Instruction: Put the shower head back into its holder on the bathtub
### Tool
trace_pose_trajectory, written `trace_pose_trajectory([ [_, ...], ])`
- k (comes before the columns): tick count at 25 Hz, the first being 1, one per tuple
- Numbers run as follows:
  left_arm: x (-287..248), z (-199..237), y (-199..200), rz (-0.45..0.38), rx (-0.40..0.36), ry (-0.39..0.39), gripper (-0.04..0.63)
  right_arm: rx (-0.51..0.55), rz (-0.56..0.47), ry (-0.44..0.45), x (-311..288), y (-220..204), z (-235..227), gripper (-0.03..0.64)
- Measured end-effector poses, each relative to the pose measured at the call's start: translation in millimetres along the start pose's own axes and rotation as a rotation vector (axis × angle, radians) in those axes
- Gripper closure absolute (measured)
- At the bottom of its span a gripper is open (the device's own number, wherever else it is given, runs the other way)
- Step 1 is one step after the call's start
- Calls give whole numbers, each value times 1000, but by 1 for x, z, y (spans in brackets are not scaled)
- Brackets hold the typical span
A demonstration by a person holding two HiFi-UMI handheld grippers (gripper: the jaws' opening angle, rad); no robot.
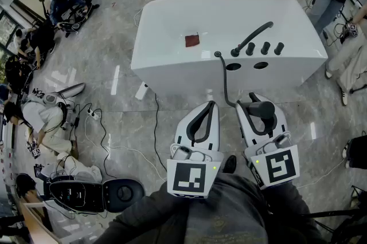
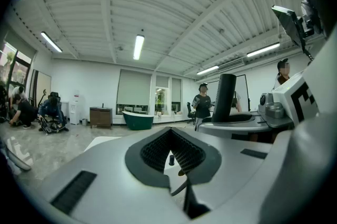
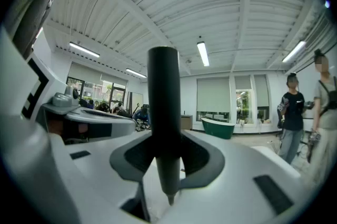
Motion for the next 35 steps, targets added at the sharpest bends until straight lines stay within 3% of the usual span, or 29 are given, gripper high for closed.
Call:
trace_pose_trajectory([
  [12,-19,-16,-29,13,-5,21,592,3,-4,19,6,-33,-19,483],
  [17,-22,-23,-13,28,15,52,591,-11,-12,39,9,-15,-33,483],
  [24,-29,-31,-21,35,13,115,592,-13,-51,93,14,-11,-53,483],
  [35,-55,11,-33,50,43,171,591,4,-50,115,-18,-12,-67,483],
])
Point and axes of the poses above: the fingertips, and each gripper's own axes: x backward along the fingers, z to its left, y out of its top, the point moved 6 cm from there along x, backward along the fingers, and after that the axes turned 13 degrees about x, right-handed, at the moved point
